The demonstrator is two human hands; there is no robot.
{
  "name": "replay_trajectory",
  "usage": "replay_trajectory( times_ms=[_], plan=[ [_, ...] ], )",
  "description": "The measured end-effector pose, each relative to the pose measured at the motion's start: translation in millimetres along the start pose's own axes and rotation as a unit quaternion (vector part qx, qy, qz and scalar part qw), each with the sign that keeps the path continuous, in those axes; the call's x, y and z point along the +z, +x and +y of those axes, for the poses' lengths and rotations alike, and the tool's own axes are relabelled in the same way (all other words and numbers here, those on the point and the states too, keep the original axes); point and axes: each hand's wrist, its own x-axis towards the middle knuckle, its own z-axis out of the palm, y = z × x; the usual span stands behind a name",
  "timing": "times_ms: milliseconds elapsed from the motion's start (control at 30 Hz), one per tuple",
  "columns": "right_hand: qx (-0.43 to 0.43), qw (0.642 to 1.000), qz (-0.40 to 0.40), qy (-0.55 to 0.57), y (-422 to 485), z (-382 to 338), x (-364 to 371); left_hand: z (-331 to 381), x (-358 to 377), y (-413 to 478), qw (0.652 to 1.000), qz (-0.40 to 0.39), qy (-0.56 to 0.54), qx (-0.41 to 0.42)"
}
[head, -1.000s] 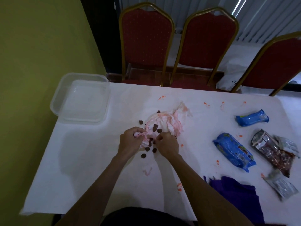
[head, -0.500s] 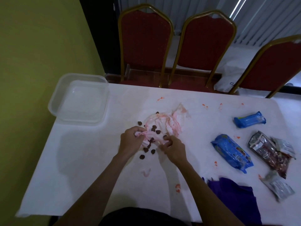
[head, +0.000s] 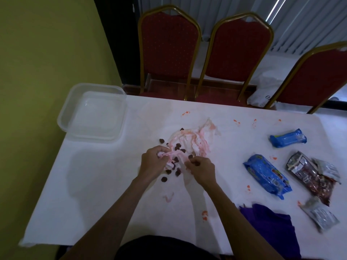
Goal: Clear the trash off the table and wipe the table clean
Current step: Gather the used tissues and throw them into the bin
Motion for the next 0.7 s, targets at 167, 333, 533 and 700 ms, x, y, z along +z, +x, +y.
replay_trajectory(
  times_ms=[167,333,533,700],
  plan=[
    [0.048,0.991,-0.031,0.124,-4,-15,-3,-2,3,-2,1.000,-0.004,0.008,-0.006],
    [-0.039,0.990,-0.067,0.117,-10,-43,0,3,9,-2,0.995,-0.052,-0.070,-0.039],
    [-0.035,0.971,-0.173,0.159,-6,-41,1,6,1,4,0.992,-0.010,-0.092,-0.080],
    [0.002,0.998,-0.055,-0.007,6,-10,14,-6,-13,6,0.990,0.031,-0.086,-0.111]
  ],
)
